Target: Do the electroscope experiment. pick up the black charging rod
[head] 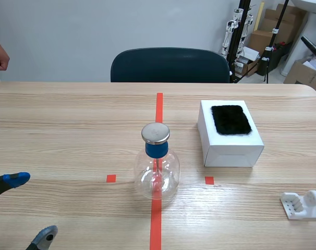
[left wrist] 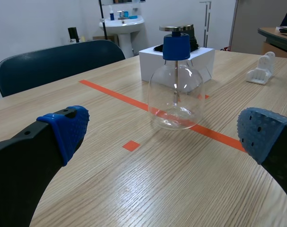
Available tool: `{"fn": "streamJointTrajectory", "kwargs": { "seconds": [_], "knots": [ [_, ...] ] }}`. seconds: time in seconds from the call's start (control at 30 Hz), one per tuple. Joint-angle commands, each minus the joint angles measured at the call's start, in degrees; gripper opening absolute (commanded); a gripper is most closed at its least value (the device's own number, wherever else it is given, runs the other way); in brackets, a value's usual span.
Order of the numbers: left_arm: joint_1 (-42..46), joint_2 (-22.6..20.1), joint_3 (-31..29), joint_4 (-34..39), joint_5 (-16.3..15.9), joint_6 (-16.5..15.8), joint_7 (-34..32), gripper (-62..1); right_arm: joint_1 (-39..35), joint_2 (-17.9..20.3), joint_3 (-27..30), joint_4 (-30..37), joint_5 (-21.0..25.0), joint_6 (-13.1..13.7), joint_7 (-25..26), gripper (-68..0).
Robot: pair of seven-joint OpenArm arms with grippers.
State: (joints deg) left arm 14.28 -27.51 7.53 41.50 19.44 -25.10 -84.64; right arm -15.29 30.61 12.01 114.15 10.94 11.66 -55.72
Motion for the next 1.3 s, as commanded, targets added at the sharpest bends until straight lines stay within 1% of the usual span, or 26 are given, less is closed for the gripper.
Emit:
{"fn": "streamJointTrajectory", "kwargs": {
  "seconds": [0.0,0.07,0.13,0.23,0.33,0.4,0.43,0.5,0.6,0.67,0.73,0.8,0.9,0.97,1.03,1.13,1.2,1.27],
  "knots": [
    [0.0,-0.5,-0.5,0.8,-0.6,0.0,-0.8,1.4,-1.9,-0.4,0.5,0.9,-4.1,0.2,3.9,-67.6],
    [0.0,-0.5,-0.5,0.8,-0.6,0.0,-0.8,1.4,-5.4,-1.1,0.5,3.9,-9.8,0.3,10.2,-67.6],
    [0.0,-0.5,-0.5,0.8,-0.6,0.0,-0.8,1.4,-8.7,-1.5,0.5,6.3,-14.4,0.3,16.7,-67.6],
    [0.0,-0.5,-0.5,0.8,-0.6,0.0,-0.8,1.4,-13.7,-1.7,0.5,9.3,-19.8,0.4,26.1,-67.6],
    [0.0,-0.5,-0.5,0.8,-0.6,0.0,-0.8,1.4,-18.9,-1.7,0.5,11.5,-26.3,0.3,36.5,-67.6],
    [0.0,-0.5,-0.5,0.8,-0.6,0.0,-0.8,1.4,-22.4,-1.7,0.5,12.1,-30.5,-0.4,43.2,-67.6],
    [0.0,-0.5,-0.5,0.8,-0.6,0.0,-0.8,1.4,-24.2,-1.7,0.5,12.2,-32.7,-1.5,46.7,-67.6],
    [0.0,-0.5,-0.5,0.8,-0.6,0.0,-0.8,1.4,-27.9,-1.7,0.5,12.2,-36.2,-5.4,53.5,-67.6],
    [0.0,-0.5,-0.5,0.8,-0.6,0.0,-0.8,1.4,-33.8,-1.7,0.5,12.2,-40.4,-12.6,62.7,-67.6],
    [0.0,-0.5,-0.5,0.8,-0.6,0.0,-0.8,1.4,-37.7,-1.7,0.5,12.2,-42.1,-17.3,67.8,-67.6],
    [0.0,-0.5,-0.5,0.8,-0.6,0.0,-0.8,1.4,-41.3,-1.7,0.5,12.2,-43.1,-21.5,72.2,-67.6],
    [0.0,-0.5,-0.5,0.8,-0.6,0.0,-0.8,1.4,-44.5,-1.7,0.5,12.2,-44.4,-24.7,75.8,-67.6],
    [0.0,-0.5,-0.5,0.8,-0.6,0.0,-0.8,1.4,-48.5,-2.3,0.4,12.2,-45.3,-28.1,80.1,-67.6],
    [0.0,-0.5,-0.5,0.8,-0.6,0.0,-0.8,1.4,-50.4,-4.0,0.4,12.2,-45.5,-30.0,82.9,-67.6],
    [0.0,-0.5,-0.5,0.8,-0.6,0.0,-0.8,1.4,-51.7,-6.1,0.4,12.0,-46.3,-31.1,85.6,-67.6],
    [0.0,-0.5,-0.5,0.8,-0.6,0.0,-0.8,1.4,-52.5,-8.9,0.4,11.6,-48.9,-31.2,87.9,-67.6],
    [0.0,-0.5,-0.5,0.8,-0.6,0.0,-0.8,1.4,-52.5,-10.1,0.4,11.1,-50.0,-31.2,89.1,-67.6],
    [0.0,-0.5,-0.5,0.8,-0.6,0.0,-0.8,1.4,-52.5,-10.4,0.4,10.3,-51.8,-31.2,89.8,-67.6]
  ]
}}
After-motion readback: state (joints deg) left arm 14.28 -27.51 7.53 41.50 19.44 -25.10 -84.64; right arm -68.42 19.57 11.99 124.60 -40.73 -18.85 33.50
